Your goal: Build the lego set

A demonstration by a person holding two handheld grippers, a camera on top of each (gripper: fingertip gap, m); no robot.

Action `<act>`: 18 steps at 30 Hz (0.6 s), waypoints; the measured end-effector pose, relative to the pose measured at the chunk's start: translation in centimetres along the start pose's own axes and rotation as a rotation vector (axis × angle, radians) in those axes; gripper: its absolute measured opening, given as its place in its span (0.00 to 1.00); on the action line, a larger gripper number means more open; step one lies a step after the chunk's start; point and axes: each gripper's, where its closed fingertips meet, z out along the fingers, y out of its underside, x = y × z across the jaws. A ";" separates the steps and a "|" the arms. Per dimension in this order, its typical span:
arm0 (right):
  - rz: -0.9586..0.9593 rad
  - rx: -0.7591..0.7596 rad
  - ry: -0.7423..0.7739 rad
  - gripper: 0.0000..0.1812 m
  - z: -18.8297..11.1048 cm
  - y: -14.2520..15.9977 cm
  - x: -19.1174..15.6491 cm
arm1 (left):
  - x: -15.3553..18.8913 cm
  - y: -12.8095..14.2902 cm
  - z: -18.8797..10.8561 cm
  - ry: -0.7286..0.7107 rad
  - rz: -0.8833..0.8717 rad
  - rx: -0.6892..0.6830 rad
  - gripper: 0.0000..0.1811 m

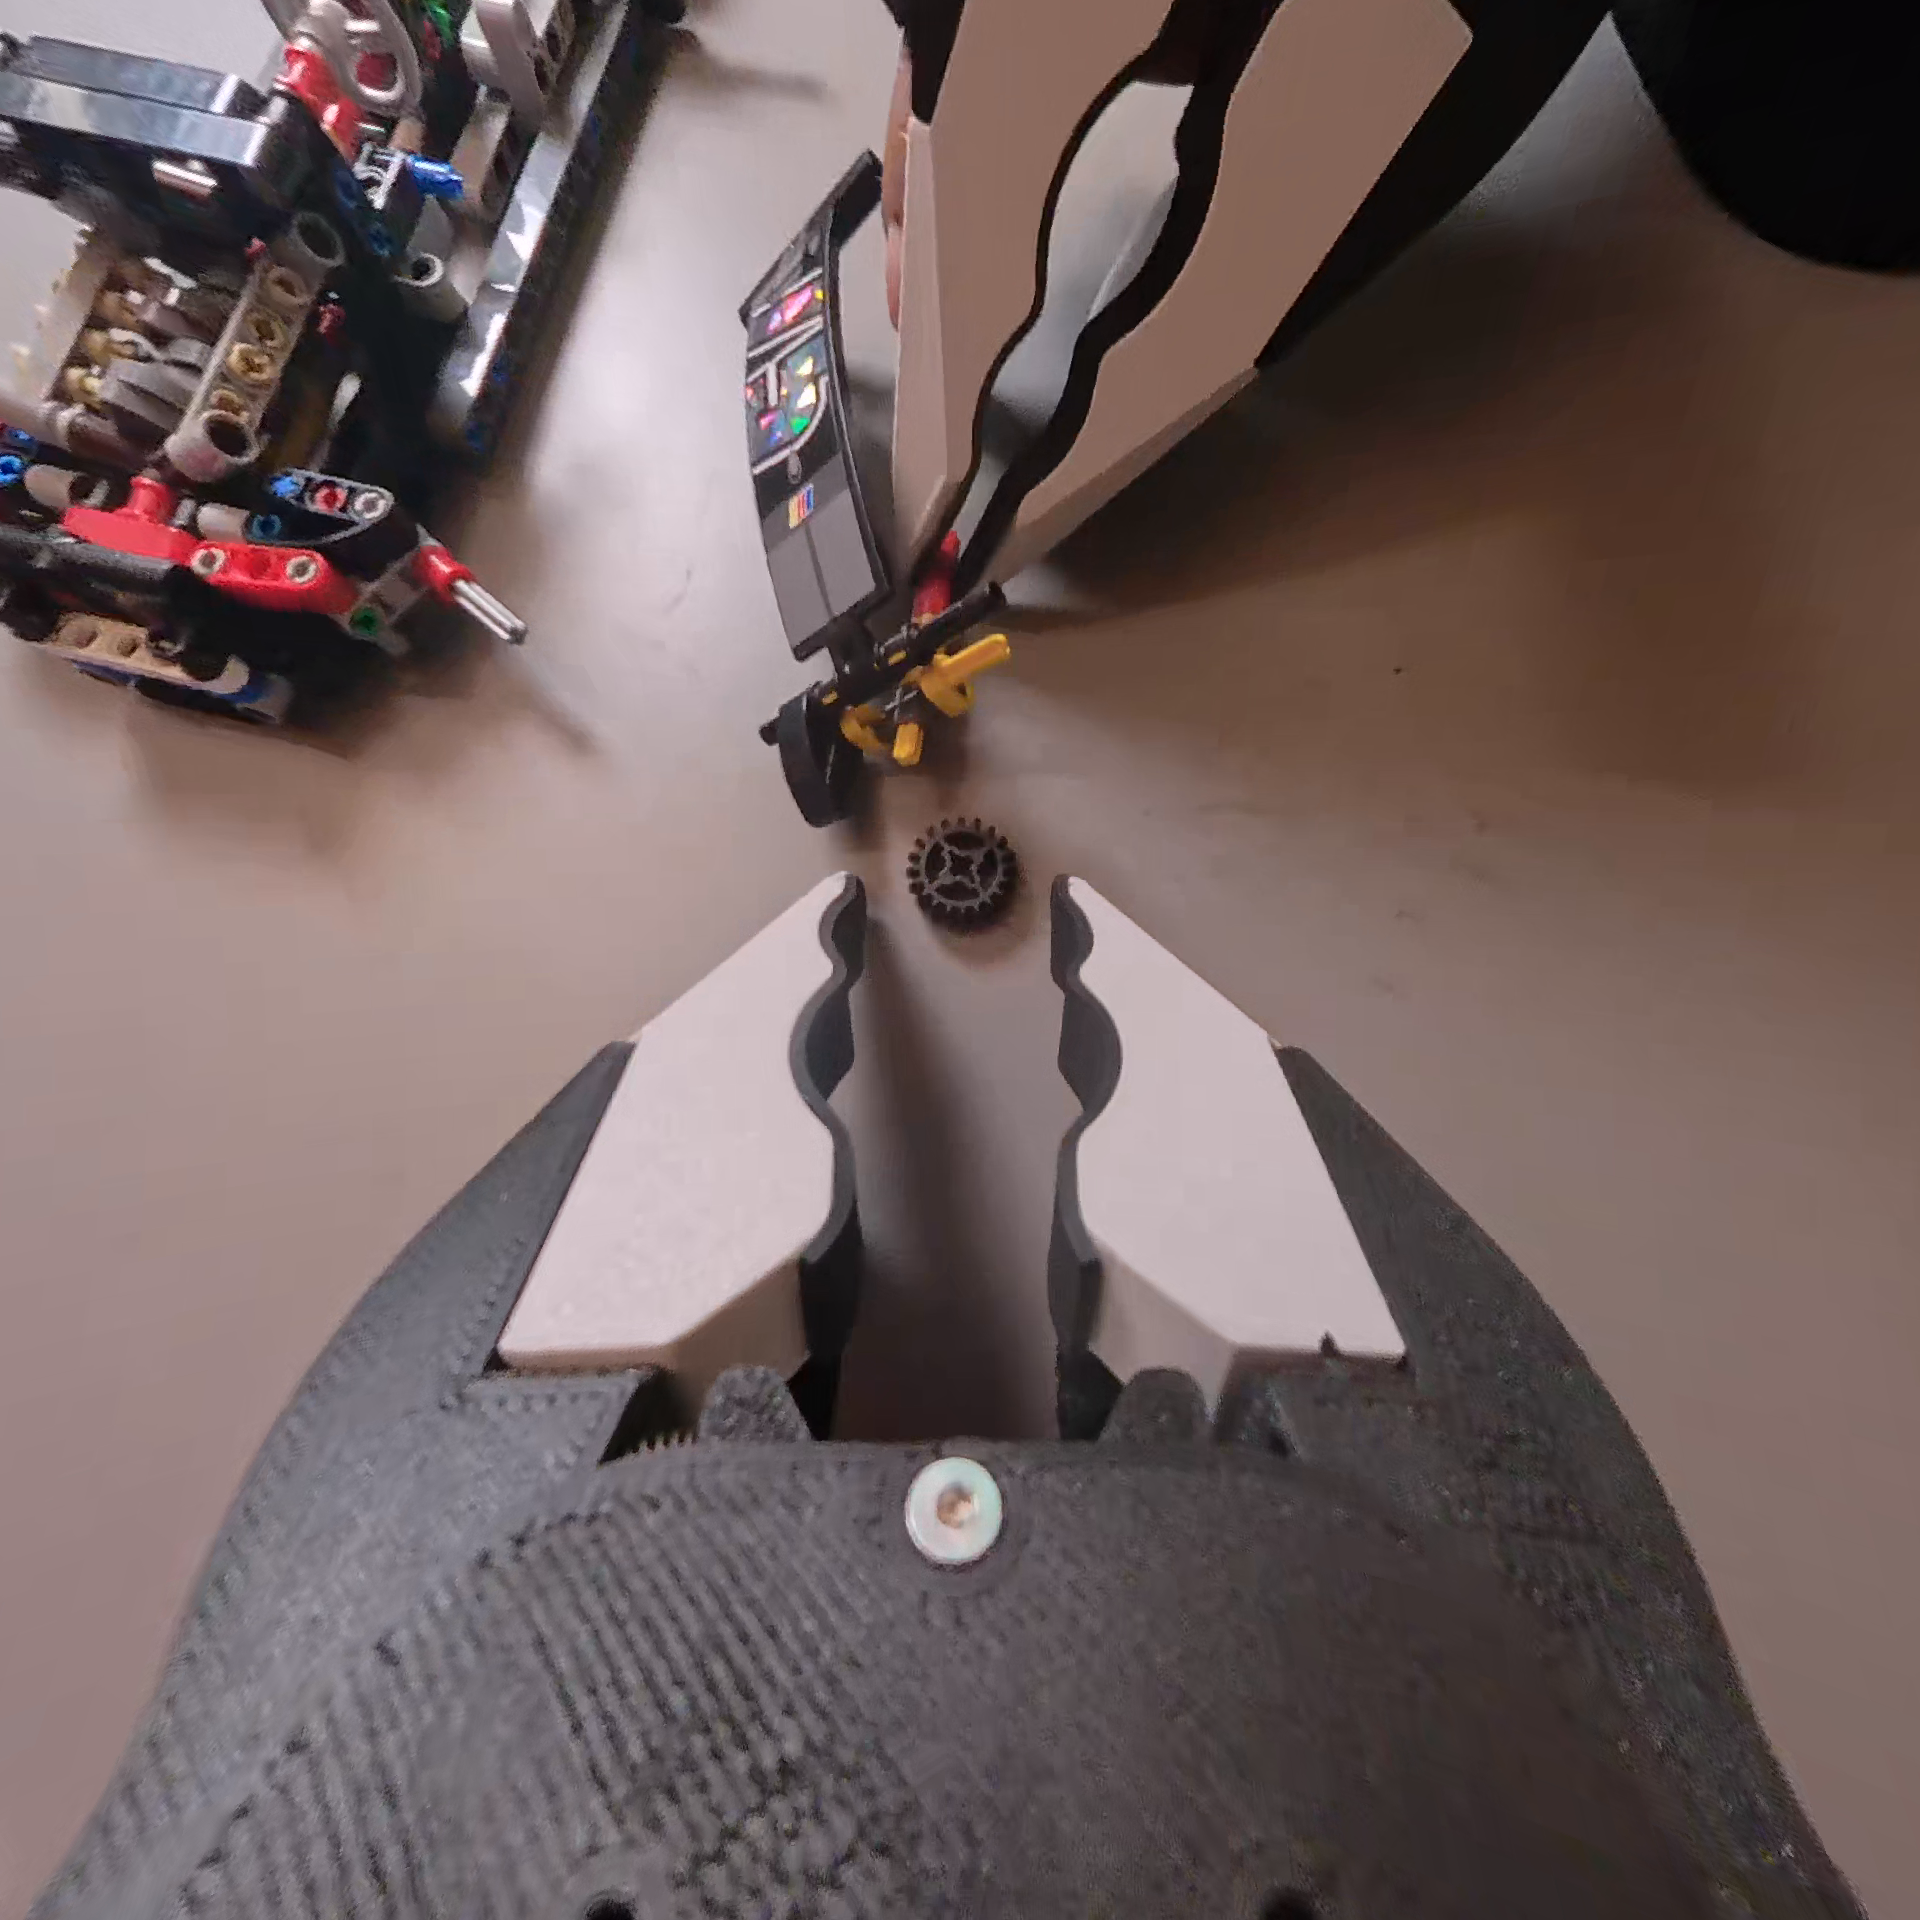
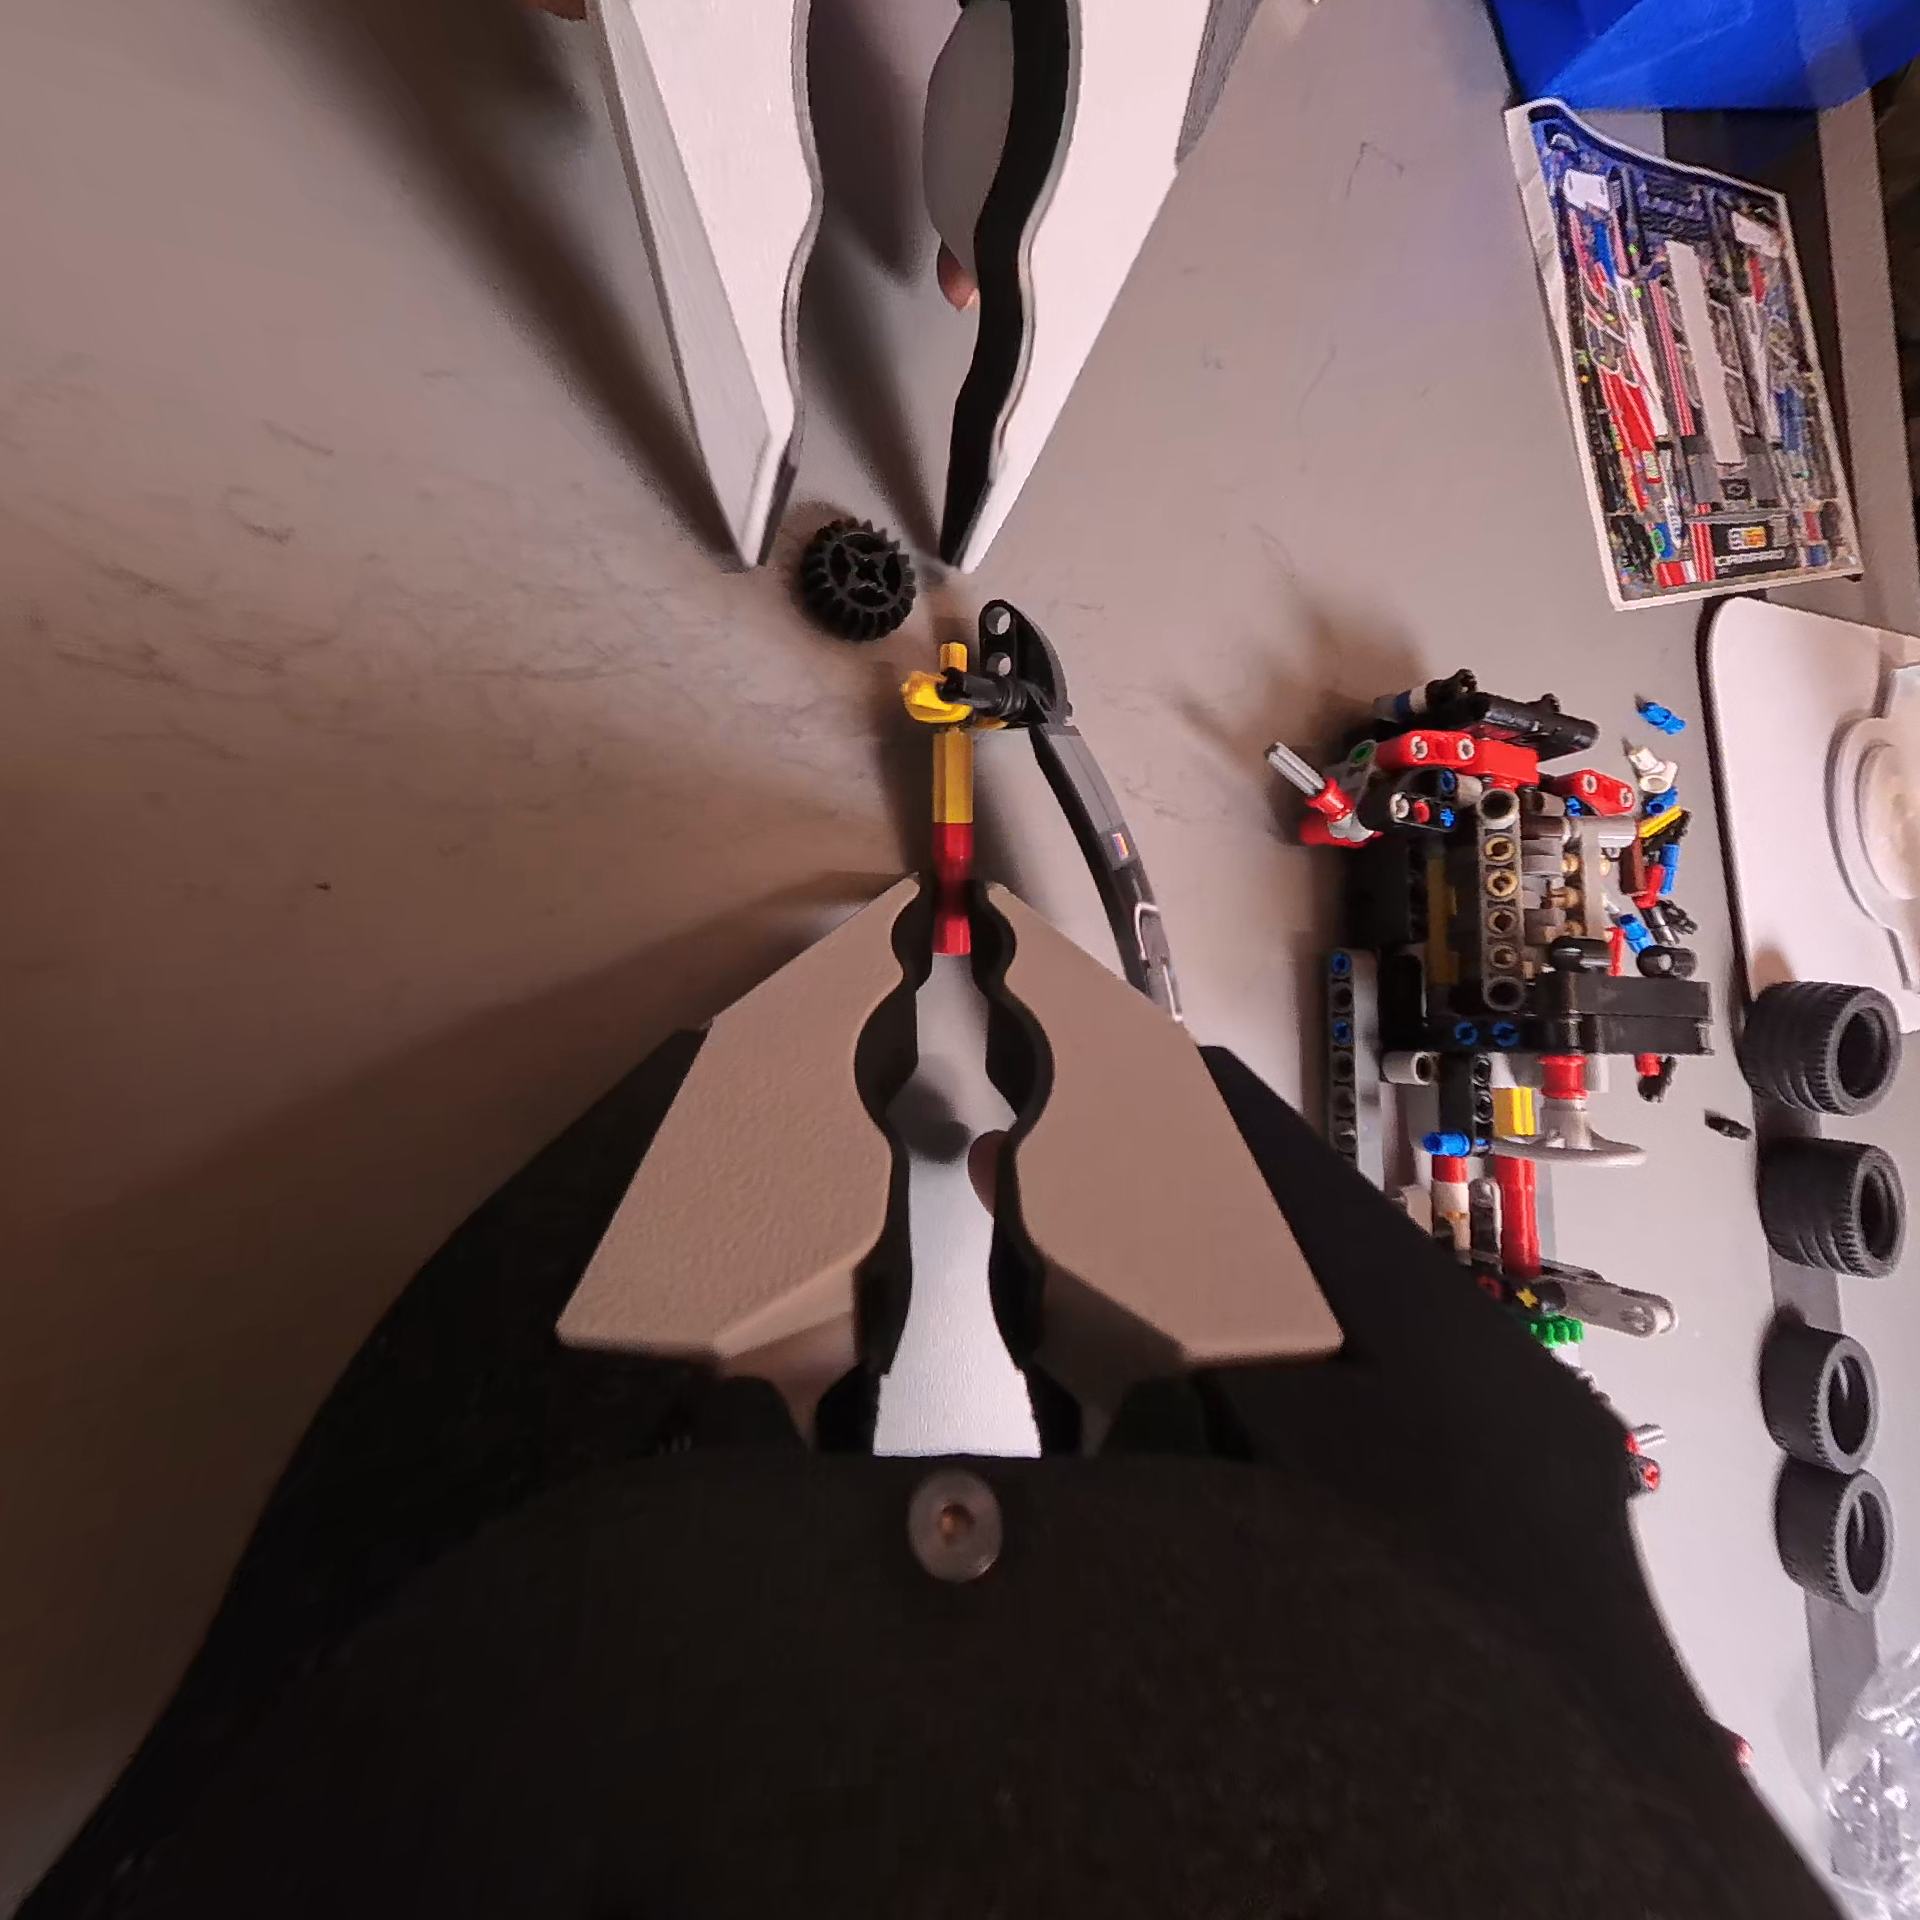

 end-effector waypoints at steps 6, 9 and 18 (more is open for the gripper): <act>-0.012 0.009 0.001 0.02 0.0 0.0 0.0 | 0.4 -0.3 0.5 -0.007 0.017 -0.043 0.11; -0.021 0.017 0.007 0.02 0.0 0.0 0.0 | 0.0 -0.3 0.5 -0.021 0.031 -0.015 0.11; 0.012 0.113 0.038 0.02 0.1 -0.2 0.2 | -0.4 -4.0 -2.9 0.078 -0.086 0.458 0.10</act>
